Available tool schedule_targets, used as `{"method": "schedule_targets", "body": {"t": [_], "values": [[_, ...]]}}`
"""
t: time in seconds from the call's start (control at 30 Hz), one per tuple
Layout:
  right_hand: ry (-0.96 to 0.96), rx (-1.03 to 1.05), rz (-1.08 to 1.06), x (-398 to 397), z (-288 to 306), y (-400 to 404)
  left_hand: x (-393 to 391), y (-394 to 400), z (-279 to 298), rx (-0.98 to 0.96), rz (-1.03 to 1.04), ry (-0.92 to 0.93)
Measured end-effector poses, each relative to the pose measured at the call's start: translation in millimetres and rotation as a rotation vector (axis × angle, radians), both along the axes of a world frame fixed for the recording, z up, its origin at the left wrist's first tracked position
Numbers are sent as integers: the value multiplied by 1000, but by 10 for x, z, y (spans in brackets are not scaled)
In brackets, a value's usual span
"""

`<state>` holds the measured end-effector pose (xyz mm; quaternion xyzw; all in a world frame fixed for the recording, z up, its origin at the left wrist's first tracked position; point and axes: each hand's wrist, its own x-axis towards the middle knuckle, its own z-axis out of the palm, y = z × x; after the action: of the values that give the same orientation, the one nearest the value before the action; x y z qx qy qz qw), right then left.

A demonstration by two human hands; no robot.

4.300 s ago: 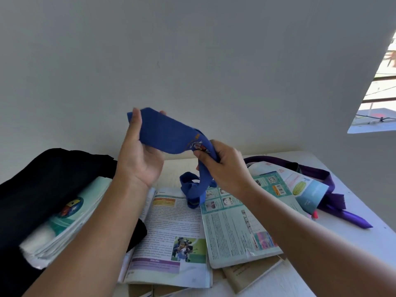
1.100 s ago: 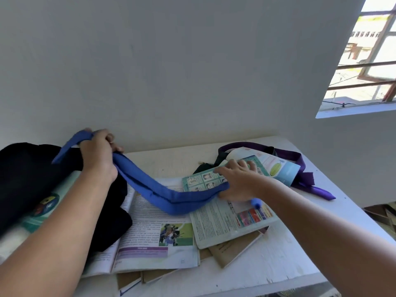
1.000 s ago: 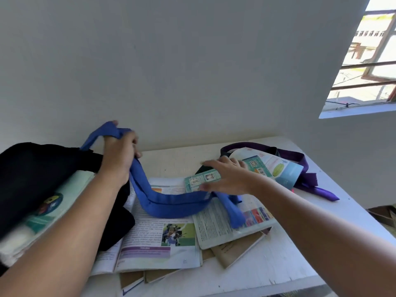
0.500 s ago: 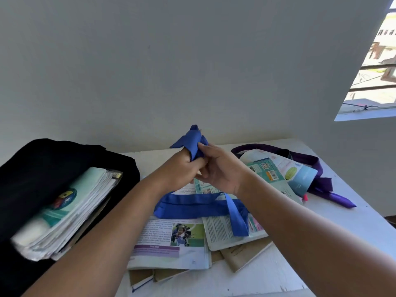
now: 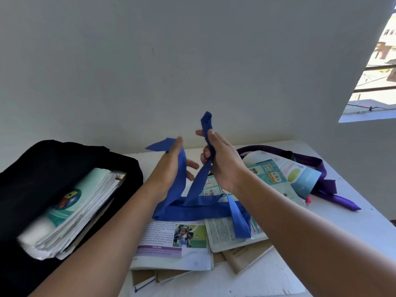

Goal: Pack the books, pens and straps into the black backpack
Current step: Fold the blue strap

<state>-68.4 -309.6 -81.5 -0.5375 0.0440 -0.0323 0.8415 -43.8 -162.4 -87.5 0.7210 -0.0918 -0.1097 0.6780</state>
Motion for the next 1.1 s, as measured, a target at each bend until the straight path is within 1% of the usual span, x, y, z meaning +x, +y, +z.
{"method": "schedule_targets", "body": {"t": [0.07, 0.1, 0.2, 0.23, 0.3, 0.37, 0.4, 0.43, 0.5, 0.53, 0.57, 0.63, 0.67, 0.7, 0.8, 0.9, 0.93, 1.03, 1.1], "values": [[-3, -50, 74, -45, 41, 38, -86, -42, 12, -72, -76, 26], [5, -78, 95, -65, 55, 57, -94, -73, 11, -84, -65, 24], [-3, -149, 31, -48, -7, 61, -72, -141, -1, -36, 56, 35], [-4, -147, 4, -39, -38, 47, -66, -142, 6, -55, 84, 66], [-2, -138, -7, -15, -95, 5, -86, -132, 24, -114, 126, 111], [-7, -130, 9, -10, -117, -22, -66, -97, 9, -194, 172, 75], [-13, -110, 12, -12, -115, -23, -57, -75, 6, -271, 169, 86], [-16, -88, 5, -18, -104, -18, -34, -45, 30, -356, 154, 134], [-17, -58, -19, -11, -98, -11, 13, -14, 73, -441, 176, 262], [-14, -56, -24, 4, -108, -12, 44, -16, 67, -434, 212, 290], [-12, -57, -23, 14, -111, -12, 85, -29, 55, -411, 244, 275], [-6, -69, -13, 28, -106, -12, 173, -19, -30, -344, 379, 180], [0, -72, -9, 34, -107, -13, 188, -8, -71, -333, 403, 154], [-2, -70, 0, 26, -93, -7, 182, 8, -99, -329, 374, 135], [-35, -61, 11, -11, -54, 16, 87, -8, -106, -237, 249, 24], [-85, -65, -70, -24, -19, 62, 2, -74, -35, -292, 146, 20], [-97, -97, -131, -16, -15, 68, 10, -84, -34, -267, 166, 3], [-143, -263, -281, 23, 14, 79, 55, -94, -33, -79, 275, -99], [-171, -392, -330, 55, 25, 87, 20, -109, 9, -13, 248, -162]]}}
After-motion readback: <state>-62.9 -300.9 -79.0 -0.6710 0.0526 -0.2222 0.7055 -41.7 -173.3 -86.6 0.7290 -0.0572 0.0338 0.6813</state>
